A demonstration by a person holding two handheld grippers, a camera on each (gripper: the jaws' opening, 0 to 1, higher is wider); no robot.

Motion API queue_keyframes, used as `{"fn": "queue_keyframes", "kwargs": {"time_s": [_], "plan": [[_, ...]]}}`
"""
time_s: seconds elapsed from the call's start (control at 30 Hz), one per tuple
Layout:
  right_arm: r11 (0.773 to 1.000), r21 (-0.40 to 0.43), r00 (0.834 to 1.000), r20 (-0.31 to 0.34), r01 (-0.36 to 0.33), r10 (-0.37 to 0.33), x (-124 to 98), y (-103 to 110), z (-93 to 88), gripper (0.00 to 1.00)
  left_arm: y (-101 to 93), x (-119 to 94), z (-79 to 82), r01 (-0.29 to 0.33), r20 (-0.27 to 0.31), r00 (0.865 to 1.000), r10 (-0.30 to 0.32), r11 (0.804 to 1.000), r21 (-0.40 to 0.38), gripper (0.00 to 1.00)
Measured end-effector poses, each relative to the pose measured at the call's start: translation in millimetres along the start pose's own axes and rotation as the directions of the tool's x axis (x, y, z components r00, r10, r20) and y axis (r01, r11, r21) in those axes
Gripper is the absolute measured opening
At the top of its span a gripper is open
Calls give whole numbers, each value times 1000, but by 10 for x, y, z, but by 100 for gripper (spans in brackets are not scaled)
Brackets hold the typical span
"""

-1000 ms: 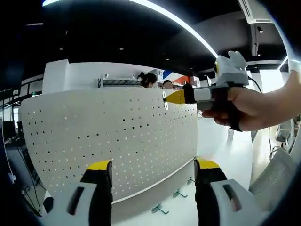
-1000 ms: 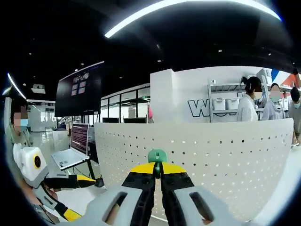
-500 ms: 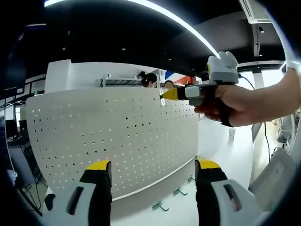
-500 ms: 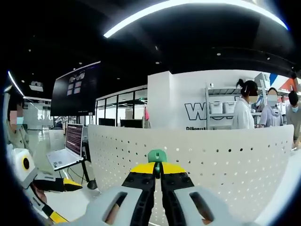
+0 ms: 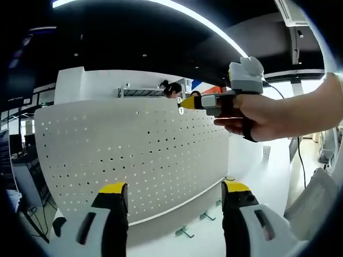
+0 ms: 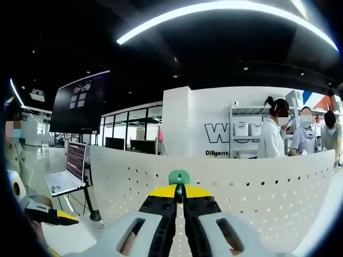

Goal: Insert the hook assembly into the mounting plate slot until the hook locks in place.

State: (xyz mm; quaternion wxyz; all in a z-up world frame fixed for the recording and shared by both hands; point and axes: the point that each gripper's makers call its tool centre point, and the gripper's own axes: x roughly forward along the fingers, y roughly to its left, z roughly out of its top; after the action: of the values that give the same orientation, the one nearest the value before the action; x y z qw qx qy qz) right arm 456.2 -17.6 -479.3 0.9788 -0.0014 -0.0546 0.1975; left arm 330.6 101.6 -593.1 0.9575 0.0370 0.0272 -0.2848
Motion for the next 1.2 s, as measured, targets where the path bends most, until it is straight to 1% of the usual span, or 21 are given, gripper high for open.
{"fn": "queue_keyframes", "kwargs": {"time_s": [0.13, 0.3, 0.4, 0.6, 0.87, 1.2], "plan": [[1000, 15, 1000, 4, 27, -27, 56, -43, -3, 1, 9, -5, -9, -3, 2, 1000, 3, 1000, -7, 73], [999, 27, 999, 2, 44, -44, 115, -31, -35, 1, -11, -8, -27, 1, 3, 1000, -1, 1000, -13, 72], [997, 43, 998, -1, 62, -62, 138, -60, -66, 1, -25, -9, -23, 7, 8, 1000, -7, 1000, -23, 73], [994, 66, 996, 2, 87, -88, 206, -53, -91, 1, -12, -15, -42, 6, 5, 1000, -6, 1000, -25, 72], [993, 72, 995, 0, 95, -95, 294, 14, -122, 1, 1, -33, -67, 4, -1, 1000, -4, 1000, -30, 72], [992, 71, 994, -9, 109, -108, 365, 5, -180, 1, 52, -53, -105, -1, -12, 1000, 1, 999, -37, 71]]}}
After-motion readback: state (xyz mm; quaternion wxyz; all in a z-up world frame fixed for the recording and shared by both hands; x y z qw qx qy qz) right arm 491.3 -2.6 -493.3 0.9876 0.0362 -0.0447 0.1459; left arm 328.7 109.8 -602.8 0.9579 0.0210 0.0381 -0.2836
